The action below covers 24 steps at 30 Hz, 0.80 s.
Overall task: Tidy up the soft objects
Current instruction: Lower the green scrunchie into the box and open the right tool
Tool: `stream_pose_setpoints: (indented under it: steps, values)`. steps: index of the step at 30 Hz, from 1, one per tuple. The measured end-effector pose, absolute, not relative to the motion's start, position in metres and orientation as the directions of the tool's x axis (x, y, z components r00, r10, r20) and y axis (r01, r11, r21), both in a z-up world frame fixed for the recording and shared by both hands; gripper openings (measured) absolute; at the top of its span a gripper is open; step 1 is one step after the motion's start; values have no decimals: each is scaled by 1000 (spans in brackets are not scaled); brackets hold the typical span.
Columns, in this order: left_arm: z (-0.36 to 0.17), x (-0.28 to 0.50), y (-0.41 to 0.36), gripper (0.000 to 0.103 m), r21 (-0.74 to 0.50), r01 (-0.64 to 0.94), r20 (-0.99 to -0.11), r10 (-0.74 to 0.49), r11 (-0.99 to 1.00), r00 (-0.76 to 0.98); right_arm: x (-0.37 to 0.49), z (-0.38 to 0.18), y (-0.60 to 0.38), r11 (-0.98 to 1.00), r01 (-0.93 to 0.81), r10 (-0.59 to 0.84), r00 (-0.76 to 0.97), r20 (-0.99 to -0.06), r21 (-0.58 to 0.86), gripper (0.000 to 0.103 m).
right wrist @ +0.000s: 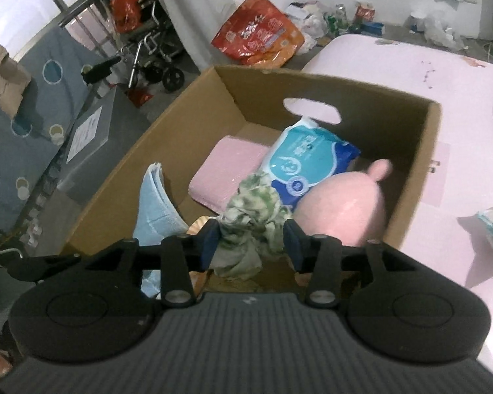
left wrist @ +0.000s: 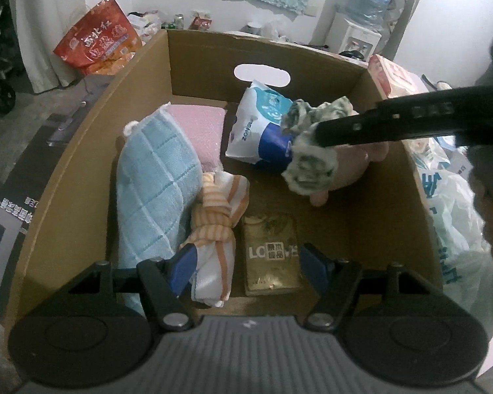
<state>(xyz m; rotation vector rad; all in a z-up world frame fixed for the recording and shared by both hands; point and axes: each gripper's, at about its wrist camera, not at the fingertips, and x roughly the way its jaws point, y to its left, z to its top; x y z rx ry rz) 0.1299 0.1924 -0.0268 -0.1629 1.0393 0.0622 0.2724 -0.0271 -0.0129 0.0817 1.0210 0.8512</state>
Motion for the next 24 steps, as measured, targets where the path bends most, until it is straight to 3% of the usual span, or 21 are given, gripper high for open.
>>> stream_pose_setpoints:
  steps: [15, 24]
  values:
    - [-13, 130, 169, 71, -60, -137, -852, 21, 989, 523, 253, 26, -123, 662, -522, 739, 335, -585, 538, 44]
    - [15, 127, 135, 76, -45, -71, -820, 4, 997, 573, 200, 36, -267, 648, -413, 753, 473, -457, 640, 59]
